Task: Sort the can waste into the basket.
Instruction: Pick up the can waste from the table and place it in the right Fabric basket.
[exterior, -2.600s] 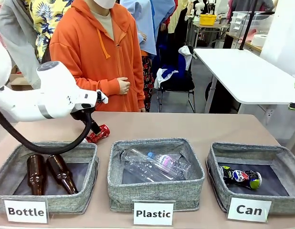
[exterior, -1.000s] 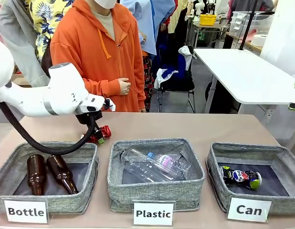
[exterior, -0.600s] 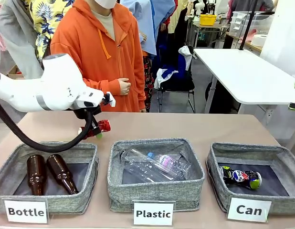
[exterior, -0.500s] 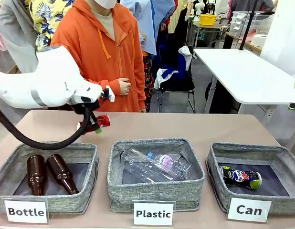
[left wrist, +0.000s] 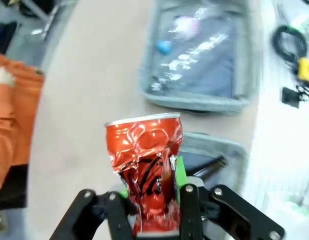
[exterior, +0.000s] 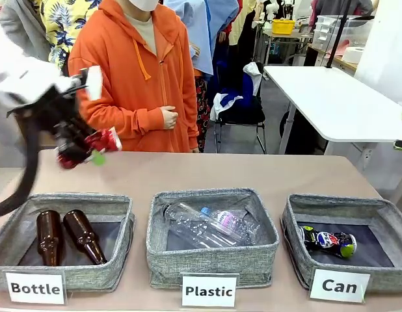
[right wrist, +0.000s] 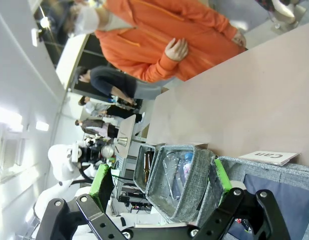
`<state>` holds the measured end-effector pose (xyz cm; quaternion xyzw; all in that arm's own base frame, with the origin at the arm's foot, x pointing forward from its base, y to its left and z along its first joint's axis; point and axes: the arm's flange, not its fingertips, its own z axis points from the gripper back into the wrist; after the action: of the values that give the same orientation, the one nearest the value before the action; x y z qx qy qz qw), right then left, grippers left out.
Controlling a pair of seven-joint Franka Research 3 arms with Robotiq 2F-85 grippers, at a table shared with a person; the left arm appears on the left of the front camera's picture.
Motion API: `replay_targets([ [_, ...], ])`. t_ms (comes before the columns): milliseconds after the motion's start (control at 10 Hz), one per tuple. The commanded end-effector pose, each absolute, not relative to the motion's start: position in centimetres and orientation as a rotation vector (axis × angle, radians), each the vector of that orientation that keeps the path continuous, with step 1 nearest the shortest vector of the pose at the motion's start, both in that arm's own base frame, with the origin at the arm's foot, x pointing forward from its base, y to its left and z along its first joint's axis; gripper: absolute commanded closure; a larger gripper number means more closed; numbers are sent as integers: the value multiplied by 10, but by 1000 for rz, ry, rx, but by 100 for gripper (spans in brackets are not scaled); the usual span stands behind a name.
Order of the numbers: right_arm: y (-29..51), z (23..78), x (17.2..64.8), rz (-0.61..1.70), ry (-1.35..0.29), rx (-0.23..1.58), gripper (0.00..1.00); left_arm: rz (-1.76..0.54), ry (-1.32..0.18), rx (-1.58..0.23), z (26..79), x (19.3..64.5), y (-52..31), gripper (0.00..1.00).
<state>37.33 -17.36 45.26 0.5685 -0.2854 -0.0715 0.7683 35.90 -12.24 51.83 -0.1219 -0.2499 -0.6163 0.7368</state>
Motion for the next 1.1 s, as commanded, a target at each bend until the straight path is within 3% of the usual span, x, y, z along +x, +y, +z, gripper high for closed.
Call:
replay_targets([
  [0, -176, 456, 373, -144, -609, 1231, 0, -1477, -505, -305, 489, 318, -102, 100],
  [400, -176, 456, 373, -144, -609, 1231, 0, -1473, -505, -330, 493, 315, -107, 100],
  [500, -173, 453, 373, -155, -619, 1234, 0, -1473, -503, -331, 492, 315, -107, 76],
  [700, -186, 510, 348, -36, -518, 1124, 0, -1554, -544, -414, 480, 340, -186, 76],
  [1000, -255, 555, 293, -86, -488, 1092, 0, -1750, -600, -501, 499, 353, -350, 76],
])
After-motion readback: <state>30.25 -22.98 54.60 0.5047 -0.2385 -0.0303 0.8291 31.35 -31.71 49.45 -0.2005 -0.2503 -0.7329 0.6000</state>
